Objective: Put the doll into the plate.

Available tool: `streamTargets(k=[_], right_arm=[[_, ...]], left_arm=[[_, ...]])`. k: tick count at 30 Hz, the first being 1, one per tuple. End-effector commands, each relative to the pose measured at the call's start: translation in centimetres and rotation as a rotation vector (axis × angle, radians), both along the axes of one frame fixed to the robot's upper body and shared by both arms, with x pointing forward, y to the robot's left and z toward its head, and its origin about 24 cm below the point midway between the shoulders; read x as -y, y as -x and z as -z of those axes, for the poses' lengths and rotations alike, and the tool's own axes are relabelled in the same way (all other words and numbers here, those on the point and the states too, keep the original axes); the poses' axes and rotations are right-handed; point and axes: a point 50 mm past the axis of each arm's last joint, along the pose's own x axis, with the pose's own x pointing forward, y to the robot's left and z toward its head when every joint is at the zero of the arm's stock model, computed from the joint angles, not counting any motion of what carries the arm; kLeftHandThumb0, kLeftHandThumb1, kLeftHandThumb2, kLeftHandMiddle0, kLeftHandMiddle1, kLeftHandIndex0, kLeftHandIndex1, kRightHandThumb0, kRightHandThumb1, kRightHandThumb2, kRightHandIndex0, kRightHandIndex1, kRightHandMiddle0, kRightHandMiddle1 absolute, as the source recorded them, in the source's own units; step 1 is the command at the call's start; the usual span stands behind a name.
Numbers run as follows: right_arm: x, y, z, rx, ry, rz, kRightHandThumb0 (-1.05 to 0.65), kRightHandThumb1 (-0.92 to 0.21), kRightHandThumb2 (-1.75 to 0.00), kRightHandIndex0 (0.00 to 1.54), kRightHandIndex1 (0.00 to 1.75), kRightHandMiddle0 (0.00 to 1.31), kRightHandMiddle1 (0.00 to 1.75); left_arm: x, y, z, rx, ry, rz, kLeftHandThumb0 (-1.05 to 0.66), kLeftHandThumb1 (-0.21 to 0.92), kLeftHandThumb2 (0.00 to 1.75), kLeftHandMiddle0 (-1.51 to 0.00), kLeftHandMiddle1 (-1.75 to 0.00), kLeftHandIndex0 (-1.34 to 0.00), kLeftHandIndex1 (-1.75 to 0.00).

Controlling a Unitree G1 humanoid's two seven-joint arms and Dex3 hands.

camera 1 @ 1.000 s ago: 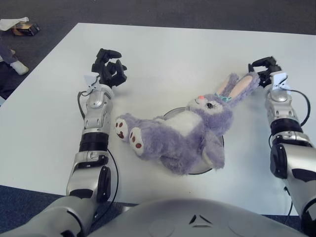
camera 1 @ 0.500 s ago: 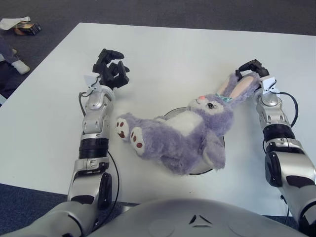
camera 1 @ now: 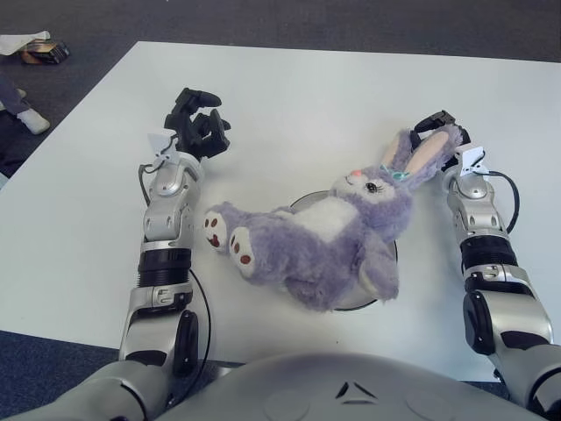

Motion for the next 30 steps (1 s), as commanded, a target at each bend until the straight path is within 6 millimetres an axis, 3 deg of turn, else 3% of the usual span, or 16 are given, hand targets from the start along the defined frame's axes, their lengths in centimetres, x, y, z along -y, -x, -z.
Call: streamTargets(k=[1, 15, 30], right_arm=[[0.7, 0.6, 1.0, -0.032, -0.076, 0.055, -0.01, -0.5, -1.03, 0.54, 1.51, 0.35, 1.75], [0.5, 1.1, 1.4, 0.006, -0.272, 0.106, -0.01, -0.28, -1.33, 0.69, 1.62, 0.43, 1.75], [-1.0, 4.2, 0.1, 0.054, -0.374, 0.133, -0.01, -0.23, -1.43, 0.66, 1.74, 0.46, 1.74]], left_arm=[[-0.2, 0.4, 0.3, -0.011, -0.011, 0.014, -0.01, 0.43, 1.2, -0.42, -1.75, -0.41, -1.75], [-0.2, 1.2, 0.1, 0.004, -0.029, 0.032, -0.01, 0.44, 1.18, -0.41, -1.75, -0.4, -1.75], [0.0, 1.9, -0.2, 0.032, -0.068, 0.059, -0.01, 0.43, 1.2, -0.42, -1.75, -0.41, -1.75]])
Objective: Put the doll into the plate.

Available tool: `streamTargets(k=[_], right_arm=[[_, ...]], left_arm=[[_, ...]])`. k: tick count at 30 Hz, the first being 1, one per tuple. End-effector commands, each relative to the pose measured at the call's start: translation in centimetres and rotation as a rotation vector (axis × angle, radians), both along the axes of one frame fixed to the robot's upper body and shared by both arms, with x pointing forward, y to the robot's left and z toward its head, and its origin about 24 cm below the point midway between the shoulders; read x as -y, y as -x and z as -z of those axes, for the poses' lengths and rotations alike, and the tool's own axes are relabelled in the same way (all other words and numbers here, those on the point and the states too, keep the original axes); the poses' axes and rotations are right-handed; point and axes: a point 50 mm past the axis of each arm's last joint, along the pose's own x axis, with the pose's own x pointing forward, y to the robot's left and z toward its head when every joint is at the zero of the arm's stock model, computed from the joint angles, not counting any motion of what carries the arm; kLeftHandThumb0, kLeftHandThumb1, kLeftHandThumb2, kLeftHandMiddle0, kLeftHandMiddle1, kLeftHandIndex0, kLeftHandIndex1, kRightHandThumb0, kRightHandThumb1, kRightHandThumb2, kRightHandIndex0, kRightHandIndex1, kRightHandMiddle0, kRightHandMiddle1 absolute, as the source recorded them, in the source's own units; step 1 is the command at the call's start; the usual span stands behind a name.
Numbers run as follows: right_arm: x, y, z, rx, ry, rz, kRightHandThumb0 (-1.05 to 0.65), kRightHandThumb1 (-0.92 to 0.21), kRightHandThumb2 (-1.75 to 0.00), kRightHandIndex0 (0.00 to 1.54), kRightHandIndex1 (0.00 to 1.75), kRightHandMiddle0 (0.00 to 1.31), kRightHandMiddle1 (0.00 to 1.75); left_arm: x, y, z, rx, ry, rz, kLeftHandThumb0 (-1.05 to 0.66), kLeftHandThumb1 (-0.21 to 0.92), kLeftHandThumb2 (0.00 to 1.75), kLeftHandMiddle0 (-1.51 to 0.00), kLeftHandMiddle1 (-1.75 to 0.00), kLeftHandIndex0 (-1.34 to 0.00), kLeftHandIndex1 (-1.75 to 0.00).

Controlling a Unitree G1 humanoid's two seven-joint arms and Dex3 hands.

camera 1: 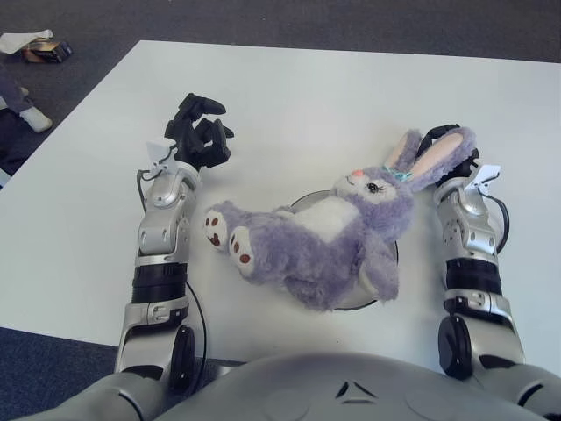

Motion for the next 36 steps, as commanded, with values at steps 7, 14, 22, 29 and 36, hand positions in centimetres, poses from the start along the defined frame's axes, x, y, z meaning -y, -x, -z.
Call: streamTargets(k=[7, 14, 22, 29, 36], right_arm=[[-0.4, 1.2, -0.7, 0.024, -0.019, 0.003, -0.01, -0.24, -1.42, 0.66, 1.73, 0.46, 1.75], [-0.4, 1.6, -0.7, 0.047, -0.019, -0.008, -0.01, -0.22, -1.44, 0.67, 1.74, 0.46, 1.75], [-0.3, 1.6, -0.7, 0.062, -0.019, 0.003, -0.01, -0.19, -1.48, 0.7, 1.75, 0.49, 1.73], [-0.1, 1.7, -0.7, 0.104, -0.017, 0.048, -0.01, -0.17, -1.49, 0.72, 1.75, 0.5, 1.72], [-0.1, 1.8, -0.8, 0.125, -0.015, 0.068, -0.01, -0.13, -1.52, 0.74, 1.75, 0.56, 1.68]], left_arm=[[0.0, 0.3, -0.2, 0.014, -0.026, 0.024, -0.01, 0.41, 1.22, -0.43, -1.75, -0.42, -1.75], [0.1, 0.4, -0.3, 0.015, -0.033, 0.034, -0.01, 0.42, 1.21, -0.43, -1.75, -0.42, -1.75], [0.2, 0.4, -0.2, 0.002, -0.041, 0.037, -0.01, 0.43, 1.2, -0.42, -1.75, -0.41, -1.75], [0.1, 0.3, 0.0, -0.023, -0.06, 0.032, -0.01, 0.45, 1.18, -0.41, -1.75, -0.39, -1.75], [0.1, 0.2, 0.0, -0.04, -0.052, 0.03, -0.01, 0.46, 1.16, -0.4, -1.75, -0.38, -1.75]])
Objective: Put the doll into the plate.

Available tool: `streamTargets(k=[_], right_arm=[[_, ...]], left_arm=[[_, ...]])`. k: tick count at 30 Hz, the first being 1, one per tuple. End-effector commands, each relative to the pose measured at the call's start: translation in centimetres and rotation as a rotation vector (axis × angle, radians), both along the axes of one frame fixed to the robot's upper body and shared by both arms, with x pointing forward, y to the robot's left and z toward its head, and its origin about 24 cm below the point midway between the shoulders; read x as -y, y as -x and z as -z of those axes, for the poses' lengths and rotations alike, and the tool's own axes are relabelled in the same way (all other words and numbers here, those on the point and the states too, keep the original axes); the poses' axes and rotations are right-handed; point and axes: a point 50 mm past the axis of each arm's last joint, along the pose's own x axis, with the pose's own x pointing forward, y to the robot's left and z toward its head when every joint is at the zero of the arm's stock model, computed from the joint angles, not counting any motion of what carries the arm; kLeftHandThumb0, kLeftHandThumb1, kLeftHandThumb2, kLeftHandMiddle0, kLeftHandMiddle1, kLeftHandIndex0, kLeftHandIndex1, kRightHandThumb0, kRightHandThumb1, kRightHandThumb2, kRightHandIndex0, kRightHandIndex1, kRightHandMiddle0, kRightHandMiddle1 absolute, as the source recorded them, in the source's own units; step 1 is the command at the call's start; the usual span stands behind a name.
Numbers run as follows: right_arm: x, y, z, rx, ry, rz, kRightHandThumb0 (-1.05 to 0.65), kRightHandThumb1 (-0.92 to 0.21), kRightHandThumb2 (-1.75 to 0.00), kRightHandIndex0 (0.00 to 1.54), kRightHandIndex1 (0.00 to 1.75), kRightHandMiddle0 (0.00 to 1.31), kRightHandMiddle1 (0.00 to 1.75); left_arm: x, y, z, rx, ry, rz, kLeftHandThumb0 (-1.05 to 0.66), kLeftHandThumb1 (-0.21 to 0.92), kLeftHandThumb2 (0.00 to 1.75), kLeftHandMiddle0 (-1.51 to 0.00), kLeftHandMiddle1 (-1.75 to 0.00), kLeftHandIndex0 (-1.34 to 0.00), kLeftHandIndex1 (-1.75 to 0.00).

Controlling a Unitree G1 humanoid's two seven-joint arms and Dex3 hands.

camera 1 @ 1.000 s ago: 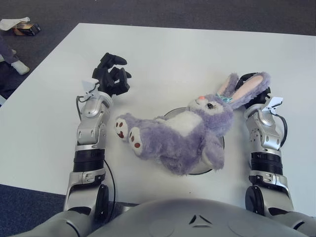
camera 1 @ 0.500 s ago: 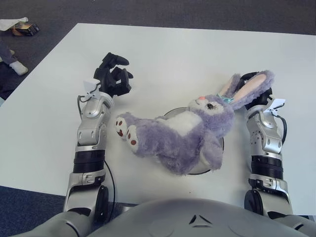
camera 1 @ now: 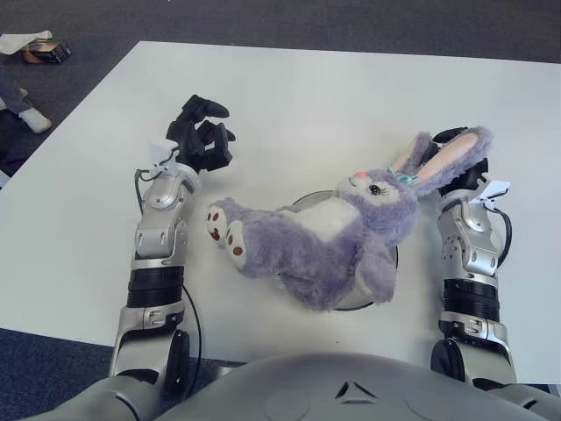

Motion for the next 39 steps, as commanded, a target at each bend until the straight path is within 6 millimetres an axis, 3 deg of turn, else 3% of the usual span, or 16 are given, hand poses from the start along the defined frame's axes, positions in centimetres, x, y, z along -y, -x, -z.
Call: streamTargets(k=[1, 39], right_arm=[[0.13, 0.06, 0.12, 0.011, -0.003, 0.018, -0.01, -0.12, -1.53, 0.75, 1.75, 0.57, 1.67], [0.27, -0.27, 0.82, -0.01, 0.015, -0.036, -0.01, -0.12, -1.55, 0.76, 1.75, 0.54, 1.71]], left_arm=[[-0.01, -0.06, 0.01, -0.014, -0.008, 0.001, -0.01, 0.47, 1.15, -0.39, -1.75, -0.38, -1.75], [-0.01, -0.24, 0.37, -0.027, 0.017, -0.013, -0.01, 0.48, 1.14, -0.39, -1.75, -0.37, -1.75]])
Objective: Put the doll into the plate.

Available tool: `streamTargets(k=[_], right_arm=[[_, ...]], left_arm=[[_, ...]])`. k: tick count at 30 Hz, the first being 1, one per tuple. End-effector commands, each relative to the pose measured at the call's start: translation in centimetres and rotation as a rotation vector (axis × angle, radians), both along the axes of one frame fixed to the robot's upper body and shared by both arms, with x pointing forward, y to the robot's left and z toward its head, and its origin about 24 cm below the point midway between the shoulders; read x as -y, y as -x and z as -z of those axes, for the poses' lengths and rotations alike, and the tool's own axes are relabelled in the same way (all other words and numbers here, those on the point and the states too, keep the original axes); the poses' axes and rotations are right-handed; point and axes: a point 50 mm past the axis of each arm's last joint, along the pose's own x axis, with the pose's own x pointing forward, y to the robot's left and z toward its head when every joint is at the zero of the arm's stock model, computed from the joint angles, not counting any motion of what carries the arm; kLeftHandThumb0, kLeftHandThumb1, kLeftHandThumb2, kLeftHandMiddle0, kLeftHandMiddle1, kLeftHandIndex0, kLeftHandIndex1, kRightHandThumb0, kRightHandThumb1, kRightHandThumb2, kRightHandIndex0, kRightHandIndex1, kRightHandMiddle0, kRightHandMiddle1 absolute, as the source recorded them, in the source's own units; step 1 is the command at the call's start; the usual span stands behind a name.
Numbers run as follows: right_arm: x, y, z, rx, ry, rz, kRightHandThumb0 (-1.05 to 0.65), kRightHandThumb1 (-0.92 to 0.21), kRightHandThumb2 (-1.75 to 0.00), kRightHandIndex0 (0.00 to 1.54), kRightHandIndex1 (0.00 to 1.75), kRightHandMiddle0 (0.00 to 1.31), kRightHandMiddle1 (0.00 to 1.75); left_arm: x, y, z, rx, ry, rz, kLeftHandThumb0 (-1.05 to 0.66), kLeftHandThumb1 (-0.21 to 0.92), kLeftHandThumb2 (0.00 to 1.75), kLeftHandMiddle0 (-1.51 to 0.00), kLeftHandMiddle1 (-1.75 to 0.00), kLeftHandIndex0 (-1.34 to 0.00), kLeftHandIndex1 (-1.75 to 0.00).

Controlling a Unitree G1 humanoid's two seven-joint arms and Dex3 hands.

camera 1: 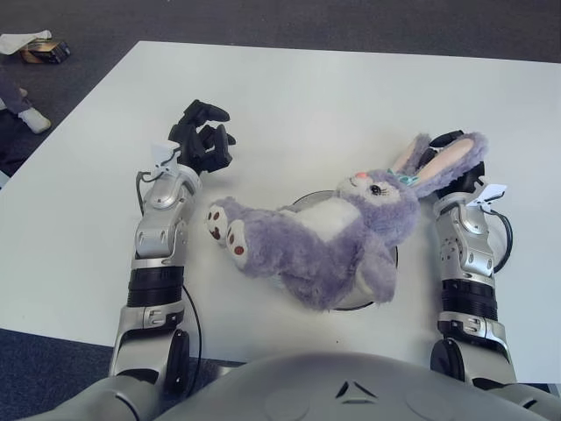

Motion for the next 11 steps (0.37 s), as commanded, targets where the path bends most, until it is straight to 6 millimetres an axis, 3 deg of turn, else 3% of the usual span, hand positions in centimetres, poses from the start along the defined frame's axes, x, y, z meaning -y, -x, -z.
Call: streamTargets(k=[1, 11], right_arm=[[0.25, -0.17, -0.17, 0.01, 0.015, -0.002, -0.01, -0.12, -1.54, 0.76, 1.75, 0.54, 1.71], [0.4, -0.32, -0.02, 0.005, 0.022, -0.025, -0.01, -0.11, -1.56, 0.77, 1.75, 0.55, 1.71]], left_arm=[[0.02, -0.14, -0.14, 0.005, 0.013, -0.018, -0.01, 0.48, 1.14, -0.39, -1.75, -0.37, -1.75], [0.07, -0.15, 0.19, 0.009, 0.028, -0.115, -0.01, 0.46, 1.16, -0.4, -1.75, -0.39, -1.75]])
